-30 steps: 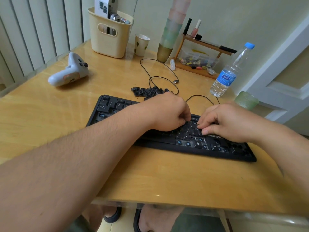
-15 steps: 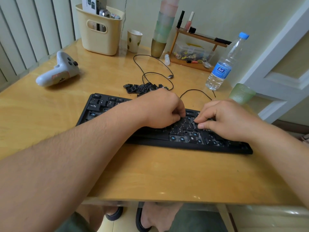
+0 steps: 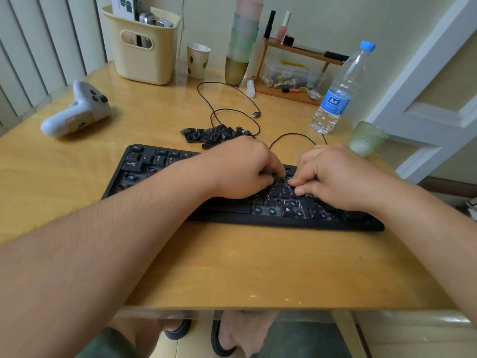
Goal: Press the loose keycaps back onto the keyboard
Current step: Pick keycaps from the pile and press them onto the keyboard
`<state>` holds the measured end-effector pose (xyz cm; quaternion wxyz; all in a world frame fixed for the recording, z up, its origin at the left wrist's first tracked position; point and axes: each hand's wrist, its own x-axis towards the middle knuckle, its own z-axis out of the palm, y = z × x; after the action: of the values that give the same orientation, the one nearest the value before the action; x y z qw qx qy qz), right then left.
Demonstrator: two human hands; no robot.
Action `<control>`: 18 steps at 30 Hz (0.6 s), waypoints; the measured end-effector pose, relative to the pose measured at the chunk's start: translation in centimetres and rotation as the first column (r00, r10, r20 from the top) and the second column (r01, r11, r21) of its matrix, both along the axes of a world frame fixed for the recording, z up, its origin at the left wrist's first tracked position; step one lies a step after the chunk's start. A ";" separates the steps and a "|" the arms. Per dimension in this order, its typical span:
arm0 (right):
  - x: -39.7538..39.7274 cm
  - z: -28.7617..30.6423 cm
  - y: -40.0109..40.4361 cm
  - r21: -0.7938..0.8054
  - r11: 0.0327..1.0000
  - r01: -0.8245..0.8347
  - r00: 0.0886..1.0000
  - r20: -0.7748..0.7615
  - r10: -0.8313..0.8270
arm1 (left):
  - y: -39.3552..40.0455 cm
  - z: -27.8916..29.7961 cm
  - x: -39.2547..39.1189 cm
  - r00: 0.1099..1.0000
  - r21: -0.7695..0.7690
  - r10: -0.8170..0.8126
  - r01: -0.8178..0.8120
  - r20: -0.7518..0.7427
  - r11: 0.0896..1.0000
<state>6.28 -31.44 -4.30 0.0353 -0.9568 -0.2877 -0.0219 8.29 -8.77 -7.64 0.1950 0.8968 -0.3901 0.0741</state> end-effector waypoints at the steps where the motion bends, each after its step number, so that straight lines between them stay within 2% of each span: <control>1: 0.0 0.1 0.1 -0.016 1.000 -0.006 1.000 -0.002 0.006 | -0.1 0.0 -0.1 1.000 0.001 -0.006 0.006 0.008 1.000; 7: 0.0 0.2 1.3 -0.189 0.982 0.008 0.999 -0.050 -0.018 | -0.4 -0.4 -0.2 0.999 -0.011 -0.043 0.043 0.019 0.999; 10: 0.0 -0.1 1.3 -0.160 0.986 0.050 0.997 -0.054 -0.059 | -0.4 -0.4 -0.2 0.999 -0.004 -0.043 0.043 0.018 0.999; 13: -0.2 0.1 0.8 -0.073 0.993 0.090 0.993 -0.067 -0.095 | -0.2 -0.4 0.0 1.000 -0.008 -0.020 0.020 0.014 1.000; 15: -0.3 0.5 0.2 0.071 0.983 0.169 0.984 -0.076 -0.164 | 0.0 -0.4 0.3 1.000 -0.016 -0.009 0.010 0.015 1.000; 18: -0.3 0.6 -0.2 0.308 0.903 0.300 0.954 -0.093 -0.285 | 0.1 -0.3 0.3 1.000 -0.043 -0.006 0.007 0.017 0.999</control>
<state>5.98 -31.62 -3.71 0.1920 -0.9710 -0.1328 -0.0511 8.61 -8.66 -7.95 0.2112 0.8905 -0.3929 0.0895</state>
